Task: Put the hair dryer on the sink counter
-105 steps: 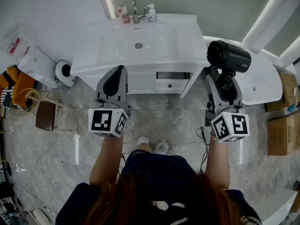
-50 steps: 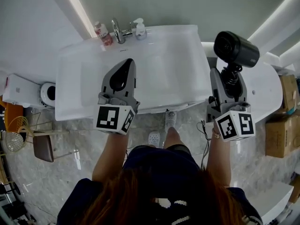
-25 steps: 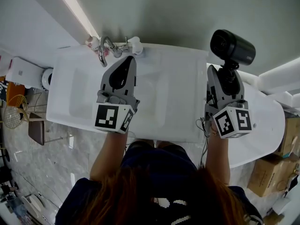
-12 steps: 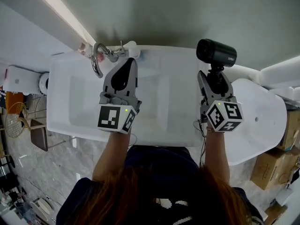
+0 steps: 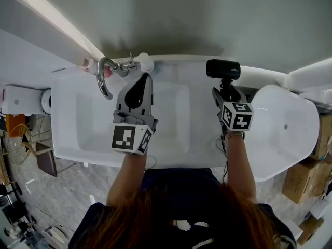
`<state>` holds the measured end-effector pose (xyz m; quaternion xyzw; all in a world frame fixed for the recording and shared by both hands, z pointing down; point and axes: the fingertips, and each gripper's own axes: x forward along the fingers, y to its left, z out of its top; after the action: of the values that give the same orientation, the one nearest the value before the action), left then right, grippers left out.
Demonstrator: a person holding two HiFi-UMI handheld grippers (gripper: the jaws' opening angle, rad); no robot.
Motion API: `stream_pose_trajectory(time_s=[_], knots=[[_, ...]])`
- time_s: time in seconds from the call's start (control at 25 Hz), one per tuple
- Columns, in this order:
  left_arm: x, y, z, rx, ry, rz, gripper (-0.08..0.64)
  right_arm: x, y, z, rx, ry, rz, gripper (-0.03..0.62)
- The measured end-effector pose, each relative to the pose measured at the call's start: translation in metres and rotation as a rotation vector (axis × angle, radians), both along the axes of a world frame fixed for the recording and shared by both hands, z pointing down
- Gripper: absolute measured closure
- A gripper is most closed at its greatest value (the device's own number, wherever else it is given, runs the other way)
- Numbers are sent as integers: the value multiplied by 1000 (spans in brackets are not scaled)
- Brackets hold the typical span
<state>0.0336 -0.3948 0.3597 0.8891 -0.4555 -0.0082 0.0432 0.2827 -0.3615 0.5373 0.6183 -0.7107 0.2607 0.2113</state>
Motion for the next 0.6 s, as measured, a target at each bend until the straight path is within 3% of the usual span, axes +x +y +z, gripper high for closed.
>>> stream_pose_trajectory(time_s=[0.2,0.44,0.6], knots=[[-2,-9,14,-32,-18,11,541,12,-8,47,-130,32,49,295],[1,-15,23,-49,-24,18,541,21,-13,67,-209,86,108,293],[5,-18,28,-59,-26,31,541,20,-17,76,-211,126,91,293]])
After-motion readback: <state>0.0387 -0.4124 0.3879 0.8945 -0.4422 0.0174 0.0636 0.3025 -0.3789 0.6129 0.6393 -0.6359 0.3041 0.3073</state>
